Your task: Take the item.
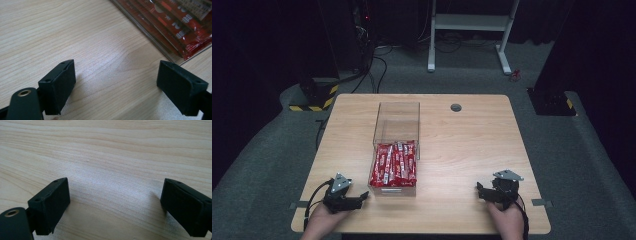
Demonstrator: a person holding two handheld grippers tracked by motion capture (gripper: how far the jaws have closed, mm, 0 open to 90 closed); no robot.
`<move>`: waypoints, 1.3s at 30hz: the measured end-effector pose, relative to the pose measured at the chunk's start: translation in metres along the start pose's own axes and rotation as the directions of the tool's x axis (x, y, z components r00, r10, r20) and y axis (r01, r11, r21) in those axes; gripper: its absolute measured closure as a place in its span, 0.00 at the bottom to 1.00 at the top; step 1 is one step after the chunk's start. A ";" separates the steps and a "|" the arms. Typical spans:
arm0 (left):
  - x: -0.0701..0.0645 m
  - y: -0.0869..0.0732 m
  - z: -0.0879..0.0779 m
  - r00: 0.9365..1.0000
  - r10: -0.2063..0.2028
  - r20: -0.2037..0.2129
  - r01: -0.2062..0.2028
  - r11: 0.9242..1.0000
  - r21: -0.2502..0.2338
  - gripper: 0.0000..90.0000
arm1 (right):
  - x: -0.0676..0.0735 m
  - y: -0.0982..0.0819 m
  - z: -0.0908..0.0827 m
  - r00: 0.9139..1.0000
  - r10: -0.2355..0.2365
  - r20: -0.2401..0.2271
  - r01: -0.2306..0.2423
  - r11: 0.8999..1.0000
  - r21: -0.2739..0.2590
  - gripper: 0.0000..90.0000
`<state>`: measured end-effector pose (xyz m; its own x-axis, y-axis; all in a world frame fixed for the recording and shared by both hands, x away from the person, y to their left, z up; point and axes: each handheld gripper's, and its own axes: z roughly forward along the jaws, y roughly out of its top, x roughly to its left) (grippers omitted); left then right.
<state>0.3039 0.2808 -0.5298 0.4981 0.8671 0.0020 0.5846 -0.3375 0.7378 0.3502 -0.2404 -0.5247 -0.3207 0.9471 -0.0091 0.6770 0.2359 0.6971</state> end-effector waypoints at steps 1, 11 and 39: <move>0.000 0.000 0.000 1.000 0.000 0.000 0.000 1.000 0.000 0.18 | 0.000 0.000 0.000 1.000 -0.002 0.000 0.002 1.000 0.000 0.10; -0.001 0.000 0.000 1.000 0.000 -0.001 0.000 1.000 0.000 0.17 | 0.000 0.000 0.000 1.000 0.000 -0.001 0.000 1.000 0.000 0.10; 0.000 0.001 0.001 1.000 -0.011 -0.007 0.011 1.000 0.006 0.15 | -0.004 0.000 -0.003 1.000 -0.005 -0.030 0.005 1.000 -0.022 0.15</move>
<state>0.3048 0.2805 -0.5299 0.4871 0.8734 -0.0011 0.5936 -0.3301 0.7339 0.3495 -0.2446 -0.5224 -0.3441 0.9389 0.0086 0.6609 0.2356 0.7125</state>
